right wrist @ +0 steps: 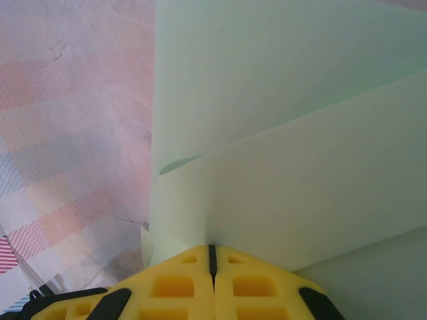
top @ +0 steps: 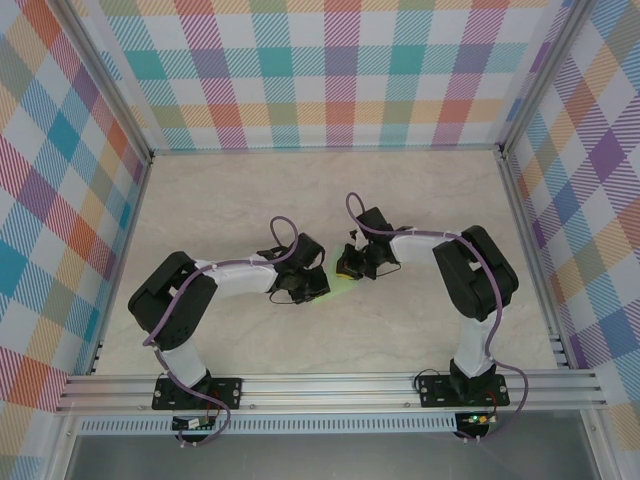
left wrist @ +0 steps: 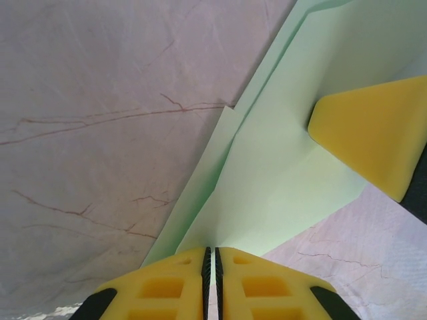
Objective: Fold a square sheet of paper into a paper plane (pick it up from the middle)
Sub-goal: Fourth fold the wing at the center of the table.
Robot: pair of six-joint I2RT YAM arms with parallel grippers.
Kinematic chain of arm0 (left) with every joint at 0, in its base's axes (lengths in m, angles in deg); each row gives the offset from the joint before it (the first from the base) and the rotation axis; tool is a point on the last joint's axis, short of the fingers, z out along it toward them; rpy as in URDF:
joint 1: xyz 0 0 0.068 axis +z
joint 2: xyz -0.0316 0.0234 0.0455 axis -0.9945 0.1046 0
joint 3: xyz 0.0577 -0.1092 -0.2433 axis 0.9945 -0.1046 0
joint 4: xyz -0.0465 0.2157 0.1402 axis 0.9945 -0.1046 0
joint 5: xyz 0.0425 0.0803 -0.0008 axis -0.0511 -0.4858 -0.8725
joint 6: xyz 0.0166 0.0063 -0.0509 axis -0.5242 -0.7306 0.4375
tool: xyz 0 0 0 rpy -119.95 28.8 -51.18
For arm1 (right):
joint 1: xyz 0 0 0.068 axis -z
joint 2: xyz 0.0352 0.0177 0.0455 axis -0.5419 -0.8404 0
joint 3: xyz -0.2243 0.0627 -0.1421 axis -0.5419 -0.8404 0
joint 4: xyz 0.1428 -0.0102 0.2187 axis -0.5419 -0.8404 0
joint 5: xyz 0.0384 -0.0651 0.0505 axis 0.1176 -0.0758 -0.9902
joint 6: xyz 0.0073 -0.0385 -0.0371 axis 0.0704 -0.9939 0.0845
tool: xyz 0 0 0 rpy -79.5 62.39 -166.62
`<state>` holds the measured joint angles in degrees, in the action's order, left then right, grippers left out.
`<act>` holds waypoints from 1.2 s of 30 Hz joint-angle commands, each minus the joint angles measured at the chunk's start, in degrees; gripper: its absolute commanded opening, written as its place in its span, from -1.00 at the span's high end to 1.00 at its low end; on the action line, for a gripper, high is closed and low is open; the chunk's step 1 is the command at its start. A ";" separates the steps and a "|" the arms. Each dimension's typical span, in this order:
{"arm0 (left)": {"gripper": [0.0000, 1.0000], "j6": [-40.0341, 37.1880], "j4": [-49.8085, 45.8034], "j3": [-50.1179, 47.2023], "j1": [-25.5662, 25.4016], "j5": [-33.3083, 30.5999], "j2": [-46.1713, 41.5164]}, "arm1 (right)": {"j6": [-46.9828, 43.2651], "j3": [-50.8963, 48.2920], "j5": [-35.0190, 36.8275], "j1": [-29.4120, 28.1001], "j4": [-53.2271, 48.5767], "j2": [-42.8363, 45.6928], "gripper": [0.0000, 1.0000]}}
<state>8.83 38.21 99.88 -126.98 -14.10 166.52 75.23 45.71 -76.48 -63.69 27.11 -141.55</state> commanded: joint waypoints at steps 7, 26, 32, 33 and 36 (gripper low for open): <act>0.74 -0.51 -3.38 -3.42 0.88 -2.12 -1.36 | 0.07 -0.39 11.13 0.12 -10.88 -6.52 0.90; 0.78 -2.17 -3.79 -8.99 1.72 2.58 -2.39 | 0.25 1.64 13.51 0.10 -15.42 -9.04 0.90; 0.80 -2.52 -4.33 -11.41 1.82 3.17 -3.48 | 0.25 1.73 13.77 0.11 -15.76 -9.35 0.91; 0.80 -2.51 -4.37 -11.77 1.84 3.47 -3.67 | 0.24 1.73 13.77 0.11 -15.76 -9.40 0.91; 0.81 -3.22 -4.35 -12.32 1.88 4.03 -4.35 | 0.25 1.73 13.85 0.11 -15.85 -9.42 0.91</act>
<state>7.28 44.99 91.03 -125.43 -11.41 161.93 75.23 51.09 -76.24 -63.69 18.98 -144.22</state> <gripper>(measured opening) 0.096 0.048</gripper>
